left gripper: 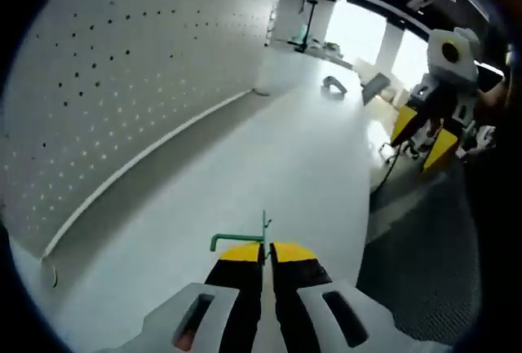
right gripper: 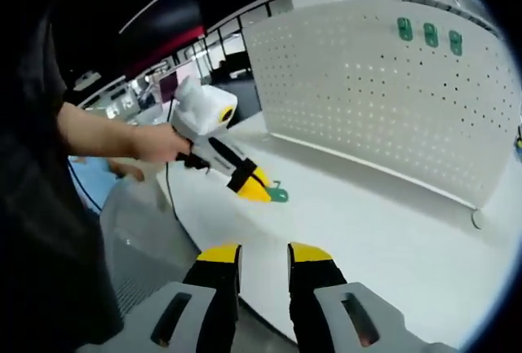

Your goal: Insert the hook assembly into the mounting plate slot until the hook locks in place.

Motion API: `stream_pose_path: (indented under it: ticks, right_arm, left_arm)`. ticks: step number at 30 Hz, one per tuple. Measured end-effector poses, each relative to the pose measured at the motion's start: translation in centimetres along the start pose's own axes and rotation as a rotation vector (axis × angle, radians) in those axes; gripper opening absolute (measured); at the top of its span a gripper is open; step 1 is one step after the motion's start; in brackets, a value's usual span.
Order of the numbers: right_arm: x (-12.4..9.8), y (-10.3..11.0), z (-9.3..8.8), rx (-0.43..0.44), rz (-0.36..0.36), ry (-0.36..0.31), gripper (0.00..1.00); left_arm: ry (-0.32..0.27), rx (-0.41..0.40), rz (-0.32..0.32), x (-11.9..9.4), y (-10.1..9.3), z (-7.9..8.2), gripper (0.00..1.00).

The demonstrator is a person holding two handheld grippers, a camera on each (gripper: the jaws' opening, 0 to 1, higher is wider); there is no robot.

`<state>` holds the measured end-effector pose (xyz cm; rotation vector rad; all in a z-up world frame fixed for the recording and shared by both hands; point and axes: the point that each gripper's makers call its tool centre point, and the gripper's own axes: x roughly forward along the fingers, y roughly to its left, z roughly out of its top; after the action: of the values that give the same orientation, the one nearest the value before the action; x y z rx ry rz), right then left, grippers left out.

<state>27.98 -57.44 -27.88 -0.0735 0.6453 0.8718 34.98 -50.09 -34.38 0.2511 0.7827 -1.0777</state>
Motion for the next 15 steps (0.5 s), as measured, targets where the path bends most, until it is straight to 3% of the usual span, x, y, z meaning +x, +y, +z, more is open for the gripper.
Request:
stream_pose_path:
  ticks: [8,15]
  right_arm:
    - [0.4,0.6,1.5,0.000,0.027,-0.025,0.21]
    - [2.6,1.2,4.0,0.024,0.074,-0.069,0.21]
  left_arm:
    - [-0.018,0.079,-0.032,-1.4,-3.1,1.4,0.03]
    - [-0.060,0.141,-0.091,-2.6,-6.4,1.7,0.03]
